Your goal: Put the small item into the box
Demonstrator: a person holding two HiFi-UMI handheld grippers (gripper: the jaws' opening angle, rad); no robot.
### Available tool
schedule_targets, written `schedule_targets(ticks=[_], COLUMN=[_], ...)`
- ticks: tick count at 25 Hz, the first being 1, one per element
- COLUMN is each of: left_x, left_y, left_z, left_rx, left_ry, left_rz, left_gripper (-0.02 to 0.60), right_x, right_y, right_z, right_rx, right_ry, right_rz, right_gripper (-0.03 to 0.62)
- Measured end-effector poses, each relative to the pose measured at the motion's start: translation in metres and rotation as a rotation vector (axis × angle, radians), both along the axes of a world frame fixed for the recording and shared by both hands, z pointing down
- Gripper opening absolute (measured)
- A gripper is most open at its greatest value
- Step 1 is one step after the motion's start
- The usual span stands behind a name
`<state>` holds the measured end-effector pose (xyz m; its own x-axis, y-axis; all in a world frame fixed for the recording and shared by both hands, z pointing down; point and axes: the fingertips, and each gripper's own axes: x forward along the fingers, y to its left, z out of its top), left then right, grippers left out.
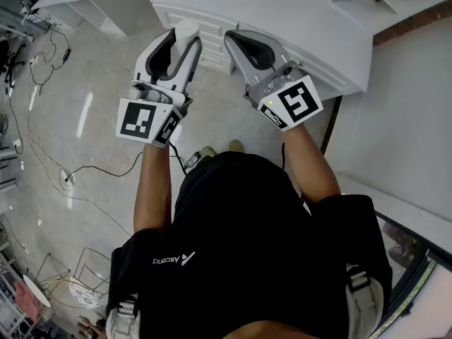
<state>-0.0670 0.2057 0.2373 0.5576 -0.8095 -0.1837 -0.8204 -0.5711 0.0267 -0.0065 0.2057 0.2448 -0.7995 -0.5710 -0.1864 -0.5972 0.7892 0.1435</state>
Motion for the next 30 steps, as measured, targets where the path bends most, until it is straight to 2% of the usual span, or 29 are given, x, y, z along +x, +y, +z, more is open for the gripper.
schedule_targets(ticks=[11, 17, 22, 30], left_x=[-0.009, -0.031, -0.049, -0.084], left_y=[0.009, 0.01, 0.01, -0.007], left_z=[-0.003, -0.002, -0.004, 0.009], left_rx=[0.0, 0.003, 0.015, 0.015], left_ry=[0.014, 0.017, 0.016, 0.031], left_rz=[0.013, 0.011, 0.04, 0.066], left_gripper=[0.163, 0.161, 0.161, 0.163], right_x=[-0.01, -0.029, -0.047, -0.07], right_y=[0.008, 0.007, 0.006, -0.015], right_z=[-0.005, -0.002, 0.0, 0.012], right_rx=[-0.009, -0.016, -0.019, -0.017], right_ry=[-0.009, -0.003, -0.003, 0.001], right_rz=[0.0, 0.014, 0.046, 0.099], right_gripper=[0.0, 0.0, 0.0, 0.0])
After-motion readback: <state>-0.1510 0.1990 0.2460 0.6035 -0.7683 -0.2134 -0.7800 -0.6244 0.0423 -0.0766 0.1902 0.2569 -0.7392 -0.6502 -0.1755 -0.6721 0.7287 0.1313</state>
